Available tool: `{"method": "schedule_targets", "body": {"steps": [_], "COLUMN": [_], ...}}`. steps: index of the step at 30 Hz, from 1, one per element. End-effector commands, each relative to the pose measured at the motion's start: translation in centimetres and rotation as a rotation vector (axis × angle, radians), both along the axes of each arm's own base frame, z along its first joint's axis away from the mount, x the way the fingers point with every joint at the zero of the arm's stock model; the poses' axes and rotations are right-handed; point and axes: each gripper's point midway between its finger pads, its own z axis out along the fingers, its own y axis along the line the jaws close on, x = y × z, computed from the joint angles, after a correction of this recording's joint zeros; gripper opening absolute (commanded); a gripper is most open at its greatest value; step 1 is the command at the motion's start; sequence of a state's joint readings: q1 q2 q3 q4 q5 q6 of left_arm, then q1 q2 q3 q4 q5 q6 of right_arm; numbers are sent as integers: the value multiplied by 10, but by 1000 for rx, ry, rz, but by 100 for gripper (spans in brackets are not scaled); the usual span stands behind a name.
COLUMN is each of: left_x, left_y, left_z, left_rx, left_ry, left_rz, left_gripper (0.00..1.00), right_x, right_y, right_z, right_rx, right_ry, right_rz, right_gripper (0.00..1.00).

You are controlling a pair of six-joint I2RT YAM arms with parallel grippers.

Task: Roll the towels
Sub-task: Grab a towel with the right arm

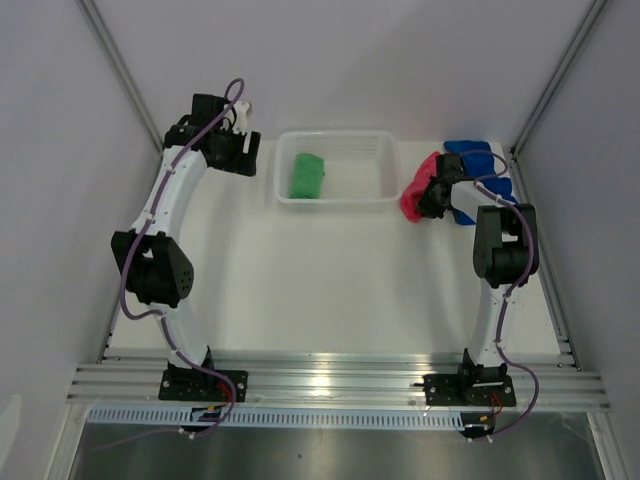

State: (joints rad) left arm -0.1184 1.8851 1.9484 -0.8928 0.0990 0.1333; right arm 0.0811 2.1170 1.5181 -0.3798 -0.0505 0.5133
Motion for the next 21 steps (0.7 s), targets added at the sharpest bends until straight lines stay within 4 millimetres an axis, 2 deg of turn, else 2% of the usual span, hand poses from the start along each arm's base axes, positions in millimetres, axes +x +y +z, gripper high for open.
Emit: {"method": "schedule_targets", "body": {"steps": [1, 2, 3, 4, 5, 7, 9, 11, 12, 14, 15, 17, 18, 19, 20, 21], "left_x": [-15, -16, -17, -20, -21, -26, -29, -33, -35, -44, -49, -63, -68, -74, -82, -92], "left_y": [10, 11, 11, 12, 12, 12, 11, 11, 9, 7, 5, 5, 4, 5, 6, 9], "left_z": [22, 23, 25, 30, 31, 36, 34, 36, 38, 44, 46, 49, 52, 55, 47, 59], "left_rx": [28, 33, 37, 38, 38, 35, 27, 21, 13, 4, -7, -11, -20, -25, -29, -36], "left_ry": [-42, -46, -50, -60, -62, -71, -62, -65, -66, -70, -68, -73, -75, -79, -59, -92], "left_rz": [-13, -12, -19, -21, -23, -26, -31, -32, -39, -54, -68, -92, -105, -107, -113, -113], "left_gripper": [83, 84, 84, 84, 84, 84, 83, 83, 83, 83, 83, 83, 83, 83, 83, 83], "right_x": [-1, -1, 1, 6, 7, 18, 24, 21, 10, -3, -21, -43, -67, -79, -91, -104], "right_y": [-7, -10, -13, -16, -16, -24, -31, -42, -46, -54, -57, -59, -53, -49, -43, -38], "right_z": [-2, 9, 17, 41, 53, 97, 171, 223, 266, 316, 353, 392, 426, 442, 459, 475], "right_rx": [-20, -29, -44, -54, -62, -120, -159, -215, -226, -282, -313, -397, -426, -450, -466, -487], "right_ry": [3, -17, -39, -94, -118, -207, -347, -450, -537, -639, -715, -794, -873, -912, -958, -1008], "right_rz": [-27, -29, -19, -14, -3, 15, -1, -25, -39, -51, -70, -54, -67, -60, -44, -18], "right_gripper": [8, 0, 0, 0, 0, 0, 0, 0, 0, 0, 0, 0, 0, 0, 0, 0]}}
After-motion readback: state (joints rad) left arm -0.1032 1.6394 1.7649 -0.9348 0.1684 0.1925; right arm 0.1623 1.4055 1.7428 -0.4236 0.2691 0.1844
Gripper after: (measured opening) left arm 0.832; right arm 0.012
